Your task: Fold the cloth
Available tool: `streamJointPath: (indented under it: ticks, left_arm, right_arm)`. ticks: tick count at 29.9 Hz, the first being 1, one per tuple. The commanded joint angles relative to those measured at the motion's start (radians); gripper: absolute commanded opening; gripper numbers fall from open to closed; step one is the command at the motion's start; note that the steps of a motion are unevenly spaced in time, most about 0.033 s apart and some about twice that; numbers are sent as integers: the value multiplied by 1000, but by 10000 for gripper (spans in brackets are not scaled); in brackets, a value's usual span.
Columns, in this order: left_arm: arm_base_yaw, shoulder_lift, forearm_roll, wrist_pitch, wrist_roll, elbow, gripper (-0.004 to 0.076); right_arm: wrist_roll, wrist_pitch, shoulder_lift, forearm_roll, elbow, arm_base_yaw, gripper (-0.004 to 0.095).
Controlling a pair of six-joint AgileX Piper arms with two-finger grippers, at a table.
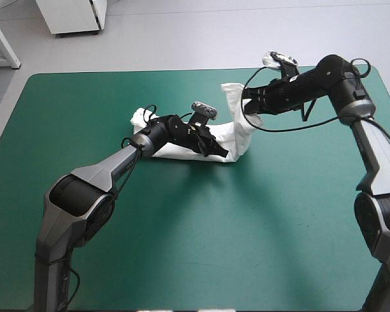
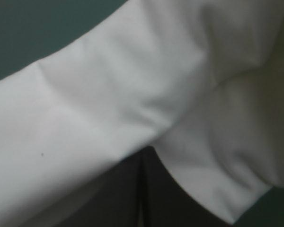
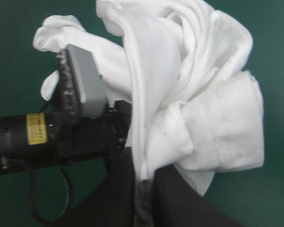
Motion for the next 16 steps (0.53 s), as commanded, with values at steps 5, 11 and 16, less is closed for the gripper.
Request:
streamJointPath:
  ticks: [5,11,16]
  left_arm:
    - [-6,-37,-13,9,-5,-16,-9]
    - [-4,-37,-11,13,-18,-16,-9]
    - [29,-121,19,110,-87,-16,-9]
  right_arm:
    - [-18,-31,-62,63,-124,54,-19]
    - [-8,-30,-62,71,-141,54,-19]
    - [-8,-30,-58,60,-141,54,-19]
